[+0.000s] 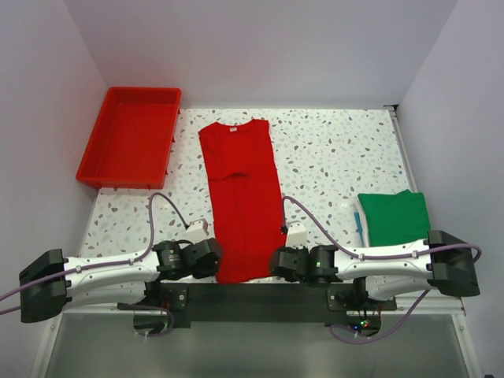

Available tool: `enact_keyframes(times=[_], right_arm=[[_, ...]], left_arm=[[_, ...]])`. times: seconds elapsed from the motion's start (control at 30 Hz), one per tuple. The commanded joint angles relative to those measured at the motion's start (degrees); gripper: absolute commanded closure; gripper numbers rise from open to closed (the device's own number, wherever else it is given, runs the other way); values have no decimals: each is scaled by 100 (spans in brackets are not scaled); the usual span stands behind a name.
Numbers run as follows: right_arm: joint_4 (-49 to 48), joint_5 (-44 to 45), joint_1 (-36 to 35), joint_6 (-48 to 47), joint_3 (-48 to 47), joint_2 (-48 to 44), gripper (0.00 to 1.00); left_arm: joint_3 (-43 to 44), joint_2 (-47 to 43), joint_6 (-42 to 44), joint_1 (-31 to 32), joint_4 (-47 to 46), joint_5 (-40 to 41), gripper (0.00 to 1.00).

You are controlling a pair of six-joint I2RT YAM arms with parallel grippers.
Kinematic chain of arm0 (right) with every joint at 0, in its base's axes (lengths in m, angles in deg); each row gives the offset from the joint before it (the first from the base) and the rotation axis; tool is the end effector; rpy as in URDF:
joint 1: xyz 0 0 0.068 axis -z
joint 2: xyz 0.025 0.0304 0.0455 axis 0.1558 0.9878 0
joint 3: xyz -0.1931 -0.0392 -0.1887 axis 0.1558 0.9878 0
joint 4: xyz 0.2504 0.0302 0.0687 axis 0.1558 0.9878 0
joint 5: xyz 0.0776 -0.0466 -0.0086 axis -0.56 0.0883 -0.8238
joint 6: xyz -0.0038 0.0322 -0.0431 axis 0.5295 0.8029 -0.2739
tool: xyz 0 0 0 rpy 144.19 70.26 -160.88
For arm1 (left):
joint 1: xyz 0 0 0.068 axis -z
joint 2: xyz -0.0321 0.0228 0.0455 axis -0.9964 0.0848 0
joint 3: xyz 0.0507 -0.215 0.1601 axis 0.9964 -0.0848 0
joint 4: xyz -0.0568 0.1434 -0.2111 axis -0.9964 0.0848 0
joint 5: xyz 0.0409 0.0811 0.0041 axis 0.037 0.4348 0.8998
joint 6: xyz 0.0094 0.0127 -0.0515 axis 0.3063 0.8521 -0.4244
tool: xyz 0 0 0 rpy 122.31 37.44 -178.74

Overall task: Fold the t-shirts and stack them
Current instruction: Fold the tshirt

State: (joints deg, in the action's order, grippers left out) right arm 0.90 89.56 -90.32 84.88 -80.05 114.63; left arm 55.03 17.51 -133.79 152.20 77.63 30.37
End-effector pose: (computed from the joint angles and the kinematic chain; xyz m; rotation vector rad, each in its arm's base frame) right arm 0.0468 0.1953 0.1798 -0.2361 2.5516 0.2482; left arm 0.0680 -0.1341 0.1473 -0.3790 2.6839 -0.4362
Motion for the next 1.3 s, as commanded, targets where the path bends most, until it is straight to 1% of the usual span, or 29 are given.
enact_keyframes(times=[0.0, 0.1, 0.17, 0.33, 0.57, 0.6, 0.63, 0.67, 0.7, 0.73, 0.77, 0.8, 0.83, 0.9, 0.93, 1.0, 1.03, 1.07, 1.17, 1.2, 1.27], right_arm=[[179, 108, -29, 200, 54, -116, 86], [223, 108, -29, 288, 124, -160, 94], [258, 108, -29, 358, 177, -221, 96], [328, 126, -38, 455, 300, -467, 96], [232, 30, -29, 535, 484, -512, 95], [180, 3, -29, 526, 502, -503, 93], [127, -23, -29, 500, 520, -512, 86], [39, -67, -46, 465, 538, -529, 83], [4, -85, -38, 447, 538, -547, 77], [-23, -102, -38, 429, 538, -573, 68], [-23, -120, -38, 394, 520, -643, 63], [-6, -129, -46, 385, 494, -696, 59], [82, -129, -46, 385, 450, -766, 55], [214, -59, -46, 411, 415, -1054, 54], [354, -24, -46, 446, 389, -1170, 53], [451, 133, -38, 491, 406, -1381, 54], [504, 231, -29, 499, 415, -1530, 53], [504, 292, -20, 526, 415, -1592, 50], [382, 372, 146, 413, 345, -1602, 47], [312, 198, 251, 333, 344, -1584, 47], [-153, -179, 716, 26, 528, -1549, 47]], left_arm=[[-183, 45, 25, 43, 592, -65, 100], [-200, 19, 34, 43, 610, -65, 100], [-209, -33, 7, 43, 645, -56, 100], [-218, -51, 7, 43, 645, -65, 100], [-227, -42, 16, 43, 610, -82, 100], [-227, -42, 16, 43, 610, -82, 100], [-227, -60, 25, 43, 601, -82, 100], [-227, -51, 34, 43, 610, -91, 100], [-218, -60, 34, 43, 610, -100, 100], [-175, -69, 60, 43, 644, -100, 100], [-139, -77, 86, 43, 671, -109, 99], [-95, -121, 121, 43, 706, -109, 94], [35, -156, 148, 43, 863, -109, 80], [220, -331, 157, 43, 1248, -47, 65], [395, -393, 131, 43, 1390, 31, 55], [520, -630, 69, 43, 1602, 58, 49], [564, -701, 8, 43, 1698, 24, 47], [564, -745, -1, 43, 1708, 6, 47], [503, -746, -37, 43, 1586, -143, 47], [485, -641, -37, 43, 1481, -170, 47], [433, -500, -37, 52, 1340, -258, 48]])
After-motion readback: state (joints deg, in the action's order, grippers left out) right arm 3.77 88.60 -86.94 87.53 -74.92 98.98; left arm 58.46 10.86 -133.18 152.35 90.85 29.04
